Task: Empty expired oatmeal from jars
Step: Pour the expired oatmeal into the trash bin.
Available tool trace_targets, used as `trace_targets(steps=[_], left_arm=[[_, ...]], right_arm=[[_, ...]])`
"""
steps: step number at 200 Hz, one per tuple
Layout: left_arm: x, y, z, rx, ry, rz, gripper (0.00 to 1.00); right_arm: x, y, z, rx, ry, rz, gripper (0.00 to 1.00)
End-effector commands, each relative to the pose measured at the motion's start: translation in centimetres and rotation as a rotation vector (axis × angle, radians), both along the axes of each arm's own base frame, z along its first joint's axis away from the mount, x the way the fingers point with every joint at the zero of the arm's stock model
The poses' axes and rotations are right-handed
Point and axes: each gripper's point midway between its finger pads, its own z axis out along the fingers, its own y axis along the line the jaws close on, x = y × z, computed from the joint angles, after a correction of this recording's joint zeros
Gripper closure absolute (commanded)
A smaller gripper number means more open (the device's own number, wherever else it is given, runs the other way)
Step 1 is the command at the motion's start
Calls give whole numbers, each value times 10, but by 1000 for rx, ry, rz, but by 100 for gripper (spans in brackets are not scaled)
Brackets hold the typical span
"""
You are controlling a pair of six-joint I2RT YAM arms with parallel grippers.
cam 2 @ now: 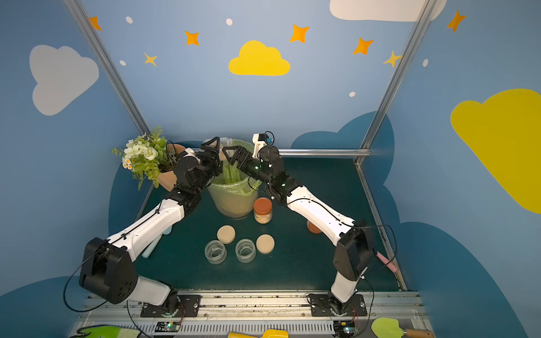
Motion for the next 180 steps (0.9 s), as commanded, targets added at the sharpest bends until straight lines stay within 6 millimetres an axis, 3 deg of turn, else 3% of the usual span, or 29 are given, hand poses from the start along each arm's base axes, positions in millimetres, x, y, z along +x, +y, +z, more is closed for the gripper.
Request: trace_targets(steps=[1,46,81,127,155,180], left_arm=[[-14,11,56,55,-140,10,97],[-12,10,45,260,-73,-31,97],[-15,9,31,471,-42,-70,97],[-9,1,2,712,62,-180,97],[-3,-2,-6,812,97,-221,97],[3,-7,-12,875,102,-262,97]], right_arm=[[-4,-21,15,-65,-53,-46,4],[-10,-53,18,-161,-91,-93,4],[-18,-103,-1,-292,-80,-139,4],[-44,-174,-27,-443,-39,-161,4],[-58,-196,-36,-459,-15,-142,4],[-66,-203,-47,-455,9,-101,4]])
